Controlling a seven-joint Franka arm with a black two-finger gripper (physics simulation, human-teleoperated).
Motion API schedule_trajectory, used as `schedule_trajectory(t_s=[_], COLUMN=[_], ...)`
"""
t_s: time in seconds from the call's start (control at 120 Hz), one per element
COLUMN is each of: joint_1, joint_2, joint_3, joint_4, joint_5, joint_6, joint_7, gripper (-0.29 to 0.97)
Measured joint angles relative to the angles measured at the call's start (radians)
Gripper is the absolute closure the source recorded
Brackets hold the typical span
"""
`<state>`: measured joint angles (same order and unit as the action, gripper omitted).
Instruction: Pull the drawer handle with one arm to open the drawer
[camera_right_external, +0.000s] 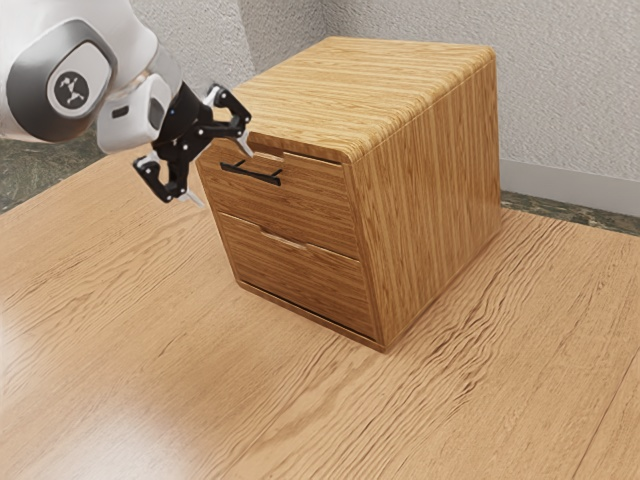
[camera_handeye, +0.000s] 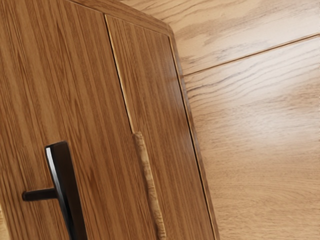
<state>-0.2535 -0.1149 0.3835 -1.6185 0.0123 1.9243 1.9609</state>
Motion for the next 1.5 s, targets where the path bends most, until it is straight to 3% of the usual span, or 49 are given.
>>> schedule_trajectory(t_s=[0.933, 1.217, 1.5], joint_1=[0.012, -0.019, -0.014], joint_2=[0.074, 0.039, 0.011], joint_3=[0.023, 0.044, 0.05], joint_4=[-0.027, -0.061, -0.099], joint_5=[-0.004, -0.001, 0.005], joint_6=[0.054, 0.056, 0.056], joint_7=[-0.025, -0.027, -0.028], gripper=[-0.01, 0.04, 0.01])
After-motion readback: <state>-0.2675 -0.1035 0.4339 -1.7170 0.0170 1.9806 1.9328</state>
